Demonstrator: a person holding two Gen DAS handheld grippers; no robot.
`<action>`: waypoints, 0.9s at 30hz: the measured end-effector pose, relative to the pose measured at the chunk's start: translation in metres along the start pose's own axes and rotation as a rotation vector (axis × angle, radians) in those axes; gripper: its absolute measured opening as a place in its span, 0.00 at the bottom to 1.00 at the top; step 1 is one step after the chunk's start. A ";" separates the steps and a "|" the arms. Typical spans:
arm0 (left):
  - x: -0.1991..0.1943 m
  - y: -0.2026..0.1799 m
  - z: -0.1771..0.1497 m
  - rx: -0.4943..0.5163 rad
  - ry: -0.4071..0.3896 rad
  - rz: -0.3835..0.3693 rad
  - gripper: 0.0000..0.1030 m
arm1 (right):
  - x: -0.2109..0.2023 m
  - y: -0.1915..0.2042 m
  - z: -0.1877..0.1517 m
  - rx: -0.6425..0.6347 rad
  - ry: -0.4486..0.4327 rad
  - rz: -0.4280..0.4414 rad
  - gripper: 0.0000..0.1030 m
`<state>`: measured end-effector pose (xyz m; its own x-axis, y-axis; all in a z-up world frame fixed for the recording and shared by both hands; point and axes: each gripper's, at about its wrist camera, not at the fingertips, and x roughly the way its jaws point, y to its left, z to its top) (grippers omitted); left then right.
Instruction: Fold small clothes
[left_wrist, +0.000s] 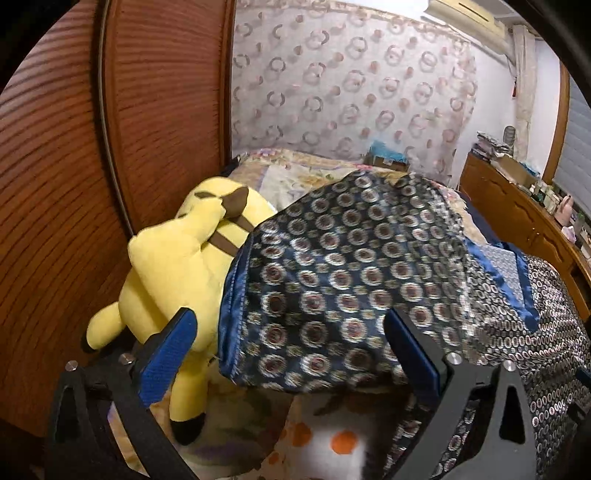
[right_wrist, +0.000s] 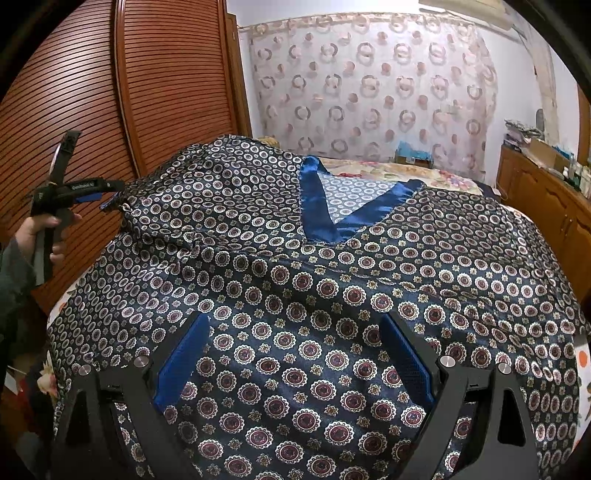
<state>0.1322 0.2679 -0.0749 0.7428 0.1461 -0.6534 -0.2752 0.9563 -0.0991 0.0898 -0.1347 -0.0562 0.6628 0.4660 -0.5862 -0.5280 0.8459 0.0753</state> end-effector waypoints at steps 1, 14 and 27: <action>0.005 0.002 0.000 0.002 0.011 -0.003 0.94 | 0.000 0.000 0.000 0.004 0.000 0.003 0.91; 0.015 0.005 0.006 0.065 0.033 -0.031 0.31 | -0.003 -0.005 -0.002 0.024 -0.010 0.007 0.91; -0.018 -0.027 0.026 0.170 -0.055 -0.019 0.05 | -0.003 -0.006 -0.002 0.027 -0.012 0.010 0.91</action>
<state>0.1419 0.2465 -0.0406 0.7807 0.1369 -0.6098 -0.1570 0.9874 0.0206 0.0896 -0.1419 -0.0565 0.6639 0.4770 -0.5759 -0.5200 0.8480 0.1030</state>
